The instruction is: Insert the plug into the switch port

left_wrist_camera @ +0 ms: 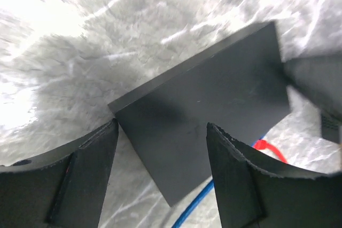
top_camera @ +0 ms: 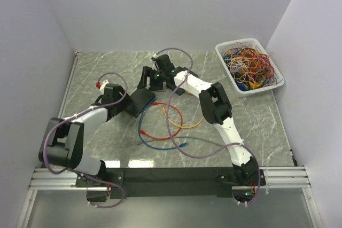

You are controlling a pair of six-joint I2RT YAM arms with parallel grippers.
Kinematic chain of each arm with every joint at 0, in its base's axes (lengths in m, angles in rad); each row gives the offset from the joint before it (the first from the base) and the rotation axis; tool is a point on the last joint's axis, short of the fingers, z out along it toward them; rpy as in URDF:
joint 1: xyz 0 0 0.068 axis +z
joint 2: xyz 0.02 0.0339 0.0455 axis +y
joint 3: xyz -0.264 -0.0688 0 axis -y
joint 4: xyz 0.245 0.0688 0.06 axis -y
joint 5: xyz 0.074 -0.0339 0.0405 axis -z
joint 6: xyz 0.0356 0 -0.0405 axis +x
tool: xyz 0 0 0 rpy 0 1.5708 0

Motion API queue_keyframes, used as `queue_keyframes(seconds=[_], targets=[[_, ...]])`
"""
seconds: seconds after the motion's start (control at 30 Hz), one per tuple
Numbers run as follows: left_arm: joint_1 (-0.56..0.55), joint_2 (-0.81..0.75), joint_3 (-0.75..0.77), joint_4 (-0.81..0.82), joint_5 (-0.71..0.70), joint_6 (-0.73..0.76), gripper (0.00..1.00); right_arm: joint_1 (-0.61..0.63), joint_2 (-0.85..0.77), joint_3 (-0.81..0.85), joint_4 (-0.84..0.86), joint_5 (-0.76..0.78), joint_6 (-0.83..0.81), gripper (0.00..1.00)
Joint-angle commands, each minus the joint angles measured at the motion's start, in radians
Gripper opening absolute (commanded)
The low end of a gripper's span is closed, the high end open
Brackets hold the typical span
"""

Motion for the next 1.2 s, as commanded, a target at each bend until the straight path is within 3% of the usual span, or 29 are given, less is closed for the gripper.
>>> queue_keyframes(seconds=[0.0,0.03,0.13,0.23,0.3,0.37,0.43,0.5,0.53,0.7,0.9,0.97,1.17], targets=[[0.001,-0.096,-0.007,-0.013,-0.063,0.011,0.73,0.03,-0.237,-0.047,-0.025,0.107,-0.145,0.87],[0.001,-0.125,-0.007,-0.013,-0.072,0.014,0.73,0.032,-0.265,-0.069,-0.029,0.145,-0.174,0.95],[0.001,-0.176,-0.001,-0.055,-0.089,0.027,0.74,0.035,-0.379,-0.156,-0.04,0.218,-0.196,0.97],[-0.001,-0.242,-0.01,-0.055,-0.066,0.028,0.76,0.044,-0.524,-0.272,-0.042,0.383,-0.181,0.98],[-0.018,-0.286,-0.053,-0.036,-0.042,0.027,0.87,0.047,-0.68,-0.456,0.004,0.539,-0.155,0.99],[-0.042,-0.355,-0.113,-0.024,-0.029,0.018,0.84,0.035,-0.81,-0.753,0.126,0.593,-0.075,1.0],[-0.113,-0.407,-0.162,0.013,-0.05,0.008,0.81,-0.025,-0.959,-1.064,0.391,0.435,0.102,1.0],[-0.206,-0.424,-0.183,0.016,-0.084,-0.015,0.77,-0.153,-0.991,-1.222,0.655,0.103,0.207,1.0],[-0.232,-0.428,-0.202,0.018,-0.104,-0.024,0.77,-0.173,-0.99,-1.298,0.693,0.054,0.239,0.99],[-0.353,-0.409,-0.255,0.019,-0.193,-0.097,0.7,-0.105,-1.037,-1.282,0.454,0.208,0.057,1.0],[-0.386,-0.376,-0.286,0.028,-0.23,-0.125,0.68,-0.091,-1.071,-1.331,0.429,0.253,0.035,1.0],[-0.387,-0.343,-0.291,0.05,-0.224,-0.119,0.58,-0.088,-1.066,-1.339,0.429,0.256,0.026,0.99],[-0.401,-0.207,-0.265,0.091,-0.209,-0.131,0.52,-0.086,-1.059,-1.362,0.439,0.267,0.008,0.98]])
